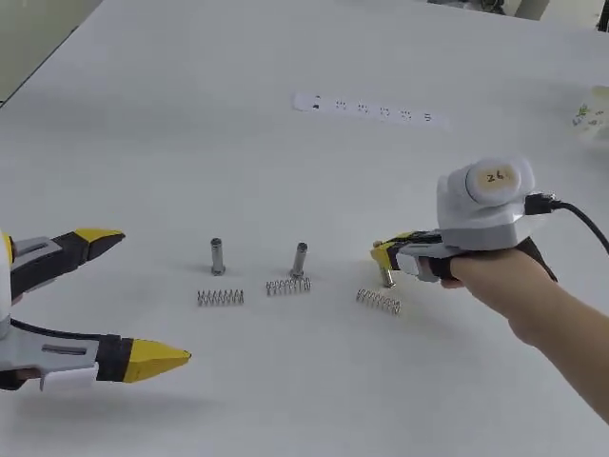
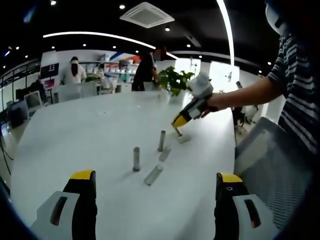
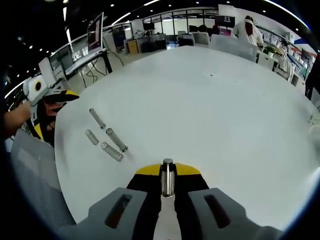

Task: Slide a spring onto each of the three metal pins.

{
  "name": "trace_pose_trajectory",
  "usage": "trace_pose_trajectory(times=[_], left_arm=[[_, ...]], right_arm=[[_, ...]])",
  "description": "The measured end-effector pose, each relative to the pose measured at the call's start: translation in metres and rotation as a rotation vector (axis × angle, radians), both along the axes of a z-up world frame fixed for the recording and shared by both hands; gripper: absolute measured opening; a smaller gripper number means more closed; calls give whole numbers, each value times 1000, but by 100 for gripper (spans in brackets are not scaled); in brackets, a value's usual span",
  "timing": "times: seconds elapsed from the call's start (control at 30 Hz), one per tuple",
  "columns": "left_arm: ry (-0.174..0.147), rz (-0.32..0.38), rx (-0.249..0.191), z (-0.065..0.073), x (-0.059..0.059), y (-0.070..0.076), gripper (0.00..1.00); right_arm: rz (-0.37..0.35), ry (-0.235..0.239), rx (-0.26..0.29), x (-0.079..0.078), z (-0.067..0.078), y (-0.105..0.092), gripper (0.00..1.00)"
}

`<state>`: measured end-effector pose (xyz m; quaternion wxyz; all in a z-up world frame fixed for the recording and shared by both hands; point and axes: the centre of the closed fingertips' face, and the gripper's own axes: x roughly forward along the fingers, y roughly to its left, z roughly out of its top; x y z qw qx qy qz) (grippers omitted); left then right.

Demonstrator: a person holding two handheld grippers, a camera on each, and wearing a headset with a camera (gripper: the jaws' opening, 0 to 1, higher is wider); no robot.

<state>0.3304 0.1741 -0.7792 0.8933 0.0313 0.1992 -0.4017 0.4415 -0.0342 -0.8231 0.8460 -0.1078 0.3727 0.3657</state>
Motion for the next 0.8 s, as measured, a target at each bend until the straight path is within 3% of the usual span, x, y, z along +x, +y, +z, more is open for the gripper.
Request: trace_pose_trajectory(times=[0.47, 0.8], left_arm=[[1, -4, 1, 0, -1, -2, 97], [8, -7, 8, -2, -3, -2, 96]], right_arm=[[8, -21, 15, -8, 8, 1, 5], [23, -34, -3, -18, 9, -2, 5]])
